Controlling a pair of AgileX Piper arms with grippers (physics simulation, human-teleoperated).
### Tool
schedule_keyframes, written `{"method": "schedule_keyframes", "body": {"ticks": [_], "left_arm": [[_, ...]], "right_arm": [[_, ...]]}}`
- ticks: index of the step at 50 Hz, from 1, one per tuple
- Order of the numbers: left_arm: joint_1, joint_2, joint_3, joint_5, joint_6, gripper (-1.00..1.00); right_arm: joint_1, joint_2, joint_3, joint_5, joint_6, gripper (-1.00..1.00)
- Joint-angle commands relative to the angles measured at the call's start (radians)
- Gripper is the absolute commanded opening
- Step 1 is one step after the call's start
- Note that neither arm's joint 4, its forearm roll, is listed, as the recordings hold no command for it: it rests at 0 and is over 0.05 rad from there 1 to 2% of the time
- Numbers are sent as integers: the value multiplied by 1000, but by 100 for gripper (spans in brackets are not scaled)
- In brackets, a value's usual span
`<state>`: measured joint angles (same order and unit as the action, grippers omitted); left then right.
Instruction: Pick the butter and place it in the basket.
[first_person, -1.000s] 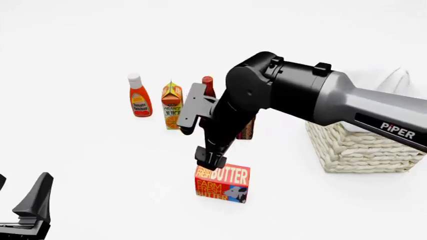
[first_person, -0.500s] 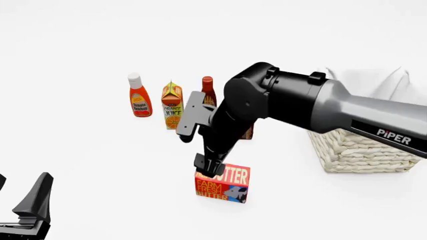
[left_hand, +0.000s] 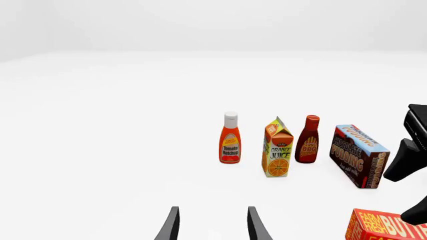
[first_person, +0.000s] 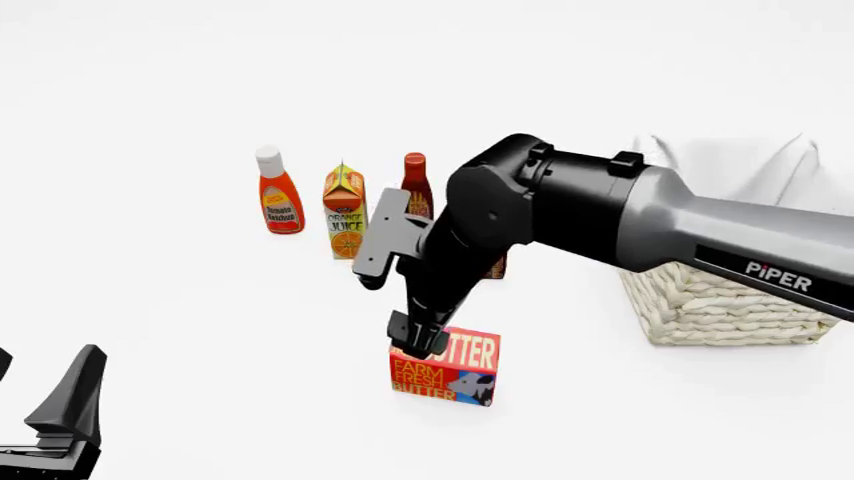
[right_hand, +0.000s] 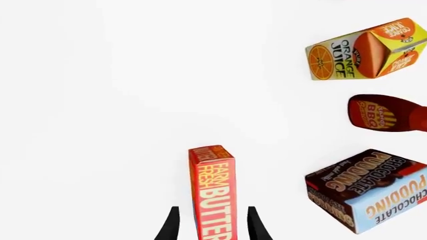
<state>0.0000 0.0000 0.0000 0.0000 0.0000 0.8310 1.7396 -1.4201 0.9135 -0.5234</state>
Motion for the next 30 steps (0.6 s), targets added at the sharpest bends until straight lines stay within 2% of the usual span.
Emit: {"method": "schedule_keyframes", "body": {"ticks": [1, 30], "left_arm": [[0, 0, 0, 0, 0, 100], [0, 0, 0, 0, 0, 100]], "right_arm": [[2, 3, 15, -18, 5, 100], [-9, 18, 37, -57, 8, 100]]}}
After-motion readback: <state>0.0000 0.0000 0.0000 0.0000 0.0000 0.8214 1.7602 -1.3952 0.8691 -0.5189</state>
